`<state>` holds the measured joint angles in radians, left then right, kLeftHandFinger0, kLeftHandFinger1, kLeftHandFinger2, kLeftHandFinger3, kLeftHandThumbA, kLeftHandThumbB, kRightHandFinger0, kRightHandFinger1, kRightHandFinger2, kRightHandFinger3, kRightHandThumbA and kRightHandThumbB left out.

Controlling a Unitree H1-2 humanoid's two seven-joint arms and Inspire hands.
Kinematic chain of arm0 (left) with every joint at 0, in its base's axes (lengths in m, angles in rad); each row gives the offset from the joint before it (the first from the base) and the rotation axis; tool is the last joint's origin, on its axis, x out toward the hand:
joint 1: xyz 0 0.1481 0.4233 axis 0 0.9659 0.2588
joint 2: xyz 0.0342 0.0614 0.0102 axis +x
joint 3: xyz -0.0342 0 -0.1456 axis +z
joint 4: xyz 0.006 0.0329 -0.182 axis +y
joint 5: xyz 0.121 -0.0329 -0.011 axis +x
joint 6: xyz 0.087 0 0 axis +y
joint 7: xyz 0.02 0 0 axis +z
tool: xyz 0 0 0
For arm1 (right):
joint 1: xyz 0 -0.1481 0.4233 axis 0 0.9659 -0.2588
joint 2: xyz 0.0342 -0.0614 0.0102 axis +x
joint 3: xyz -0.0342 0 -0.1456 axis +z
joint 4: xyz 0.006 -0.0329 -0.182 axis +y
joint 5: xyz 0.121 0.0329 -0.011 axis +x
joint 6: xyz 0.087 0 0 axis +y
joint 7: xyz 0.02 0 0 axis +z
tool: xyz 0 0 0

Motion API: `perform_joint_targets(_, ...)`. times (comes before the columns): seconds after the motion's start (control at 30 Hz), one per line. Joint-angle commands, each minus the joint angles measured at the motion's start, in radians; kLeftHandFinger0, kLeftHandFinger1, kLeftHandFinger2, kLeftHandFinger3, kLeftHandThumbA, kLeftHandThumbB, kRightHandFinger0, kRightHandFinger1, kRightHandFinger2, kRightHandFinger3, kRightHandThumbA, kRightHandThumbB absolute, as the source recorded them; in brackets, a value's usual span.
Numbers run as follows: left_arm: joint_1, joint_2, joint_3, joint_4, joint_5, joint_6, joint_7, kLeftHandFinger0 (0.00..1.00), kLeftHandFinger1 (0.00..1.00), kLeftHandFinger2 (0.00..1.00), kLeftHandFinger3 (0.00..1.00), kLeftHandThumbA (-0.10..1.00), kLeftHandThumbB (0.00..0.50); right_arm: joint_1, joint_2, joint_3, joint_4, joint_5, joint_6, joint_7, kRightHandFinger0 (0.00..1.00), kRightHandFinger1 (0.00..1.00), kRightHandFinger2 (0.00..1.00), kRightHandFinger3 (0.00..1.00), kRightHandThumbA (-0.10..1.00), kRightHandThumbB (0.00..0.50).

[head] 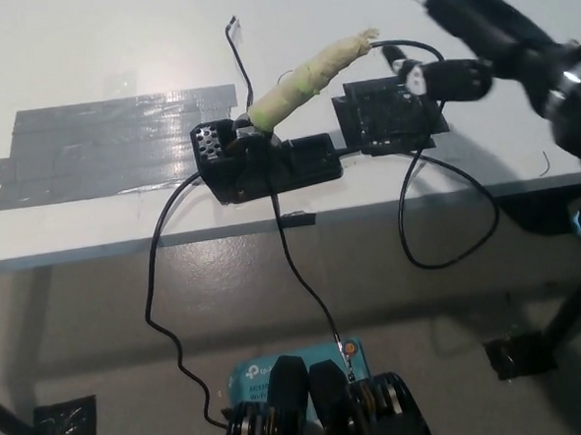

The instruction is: The robot uses its right hand to grab the soldering gun kept on the middle of the table and pulls it out of its base and keep it on the right side of the base

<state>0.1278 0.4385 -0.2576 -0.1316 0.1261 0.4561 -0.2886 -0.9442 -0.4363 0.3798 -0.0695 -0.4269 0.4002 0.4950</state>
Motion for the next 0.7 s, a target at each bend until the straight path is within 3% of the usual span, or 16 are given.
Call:
perform_joint_targets(0.0,0.003,0.021,0.013,-0.031,0.007,0.014,-0.028,0.81,0.88,1.0,1.0,0.5,0.241,-0.116,-0.004,0.033,0.063,-0.07,-0.115,-0.007,1.0,1.0,1.0,1.0,0.37,0.223)
perform_joint_targets(0.17,-0.003,0.02,0.006,-0.037,0.013,0.014,-0.027,0.78,0.85,0.98,1.0,0.49,0.235,-0.278,0.037,0.136,0.26,-0.133,-0.268,-0.021,1.0,1.0,1.0,1.0,0.35,0.217)
perform_joint_targets(0.3,-0.014,0.02,-0.012,-0.038,0.031,0.014,-0.032,0.78,0.87,1.0,1.0,0.51,0.23,-0.338,0.052,0.245,0.374,-0.236,-0.328,-0.041,1.0,1.0,1.0,1.0,0.35,0.231)
perform_joint_targets(0.4,-0.016,0.02,-0.016,-0.038,0.035,0.014,-0.035,0.76,0.84,0.98,1.0,0.51,0.232,-0.342,0.064,0.282,0.432,-0.27,-0.355,-0.069,1.0,1.0,1.0,1.0,0.37,0.234)
perform_joint_targets(0.43,-0.018,0.017,-0.016,-0.038,0.039,0.014,-0.036,0.76,0.84,0.97,1.0,0.51,0.238,-0.345,0.072,0.302,0.458,-0.289,-0.361,-0.071,1.0,1.0,1.0,1.0,0.38,0.257)
perform_joint_targets(0.67,-0.027,0.009,-0.025,-0.035,0.041,0.014,-0.056,0.77,0.86,0.99,1.0,0.51,0.247,-0.287,0.104,0.34,0.455,-0.314,-0.322,0.002,1.0,1.0,1.0,1.0,0.4,0.245)
